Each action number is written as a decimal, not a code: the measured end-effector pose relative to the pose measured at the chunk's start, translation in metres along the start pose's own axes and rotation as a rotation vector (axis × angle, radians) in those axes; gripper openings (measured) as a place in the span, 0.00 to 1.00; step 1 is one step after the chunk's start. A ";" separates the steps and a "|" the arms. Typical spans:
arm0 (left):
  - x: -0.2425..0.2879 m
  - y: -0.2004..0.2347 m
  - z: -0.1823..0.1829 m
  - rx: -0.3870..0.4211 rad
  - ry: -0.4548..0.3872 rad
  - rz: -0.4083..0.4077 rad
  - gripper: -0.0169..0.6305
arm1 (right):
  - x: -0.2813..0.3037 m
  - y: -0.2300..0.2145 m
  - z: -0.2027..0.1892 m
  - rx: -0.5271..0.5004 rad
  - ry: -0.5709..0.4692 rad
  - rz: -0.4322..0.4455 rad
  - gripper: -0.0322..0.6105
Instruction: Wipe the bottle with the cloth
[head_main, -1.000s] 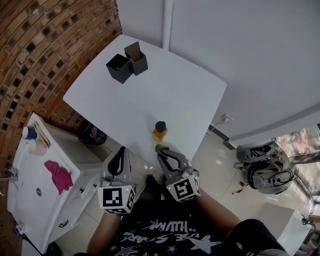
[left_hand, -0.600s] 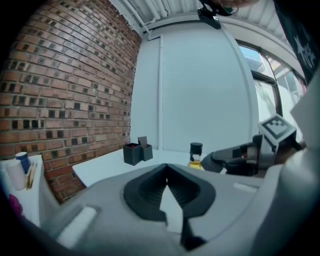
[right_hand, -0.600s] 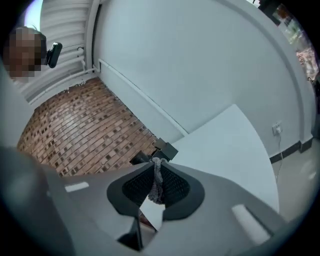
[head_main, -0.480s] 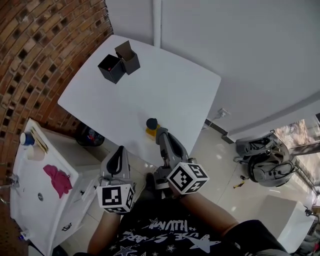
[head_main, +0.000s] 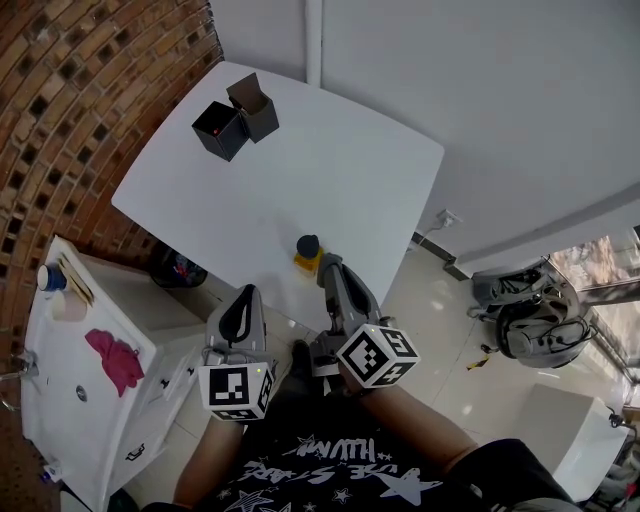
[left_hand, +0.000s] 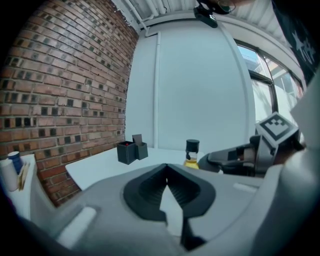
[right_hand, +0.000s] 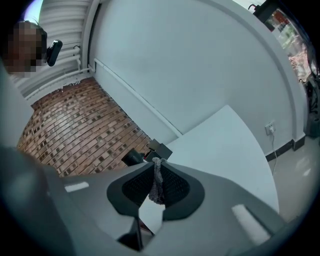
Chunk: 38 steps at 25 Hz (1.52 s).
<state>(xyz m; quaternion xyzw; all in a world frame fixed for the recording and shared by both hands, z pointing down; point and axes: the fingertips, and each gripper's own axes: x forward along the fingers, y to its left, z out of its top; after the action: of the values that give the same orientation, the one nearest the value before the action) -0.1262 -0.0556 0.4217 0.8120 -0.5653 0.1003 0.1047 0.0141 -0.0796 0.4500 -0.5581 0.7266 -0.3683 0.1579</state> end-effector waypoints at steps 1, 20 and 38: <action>0.001 0.000 -0.001 0.002 0.000 -0.004 0.03 | 0.000 -0.001 -0.002 -0.002 0.005 -0.003 0.11; 0.008 -0.009 -0.007 -0.003 0.032 -0.045 0.03 | 0.018 -0.050 -0.055 -0.095 0.138 -0.116 0.11; 0.063 -0.052 -0.070 0.137 0.062 -0.154 0.41 | 0.019 -0.033 0.020 -0.526 0.226 0.181 0.11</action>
<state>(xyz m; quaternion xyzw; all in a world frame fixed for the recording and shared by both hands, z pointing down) -0.0592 -0.0747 0.5031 0.8547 -0.4897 0.1555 0.0740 0.0435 -0.1079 0.4635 -0.4684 0.8568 -0.2115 -0.0416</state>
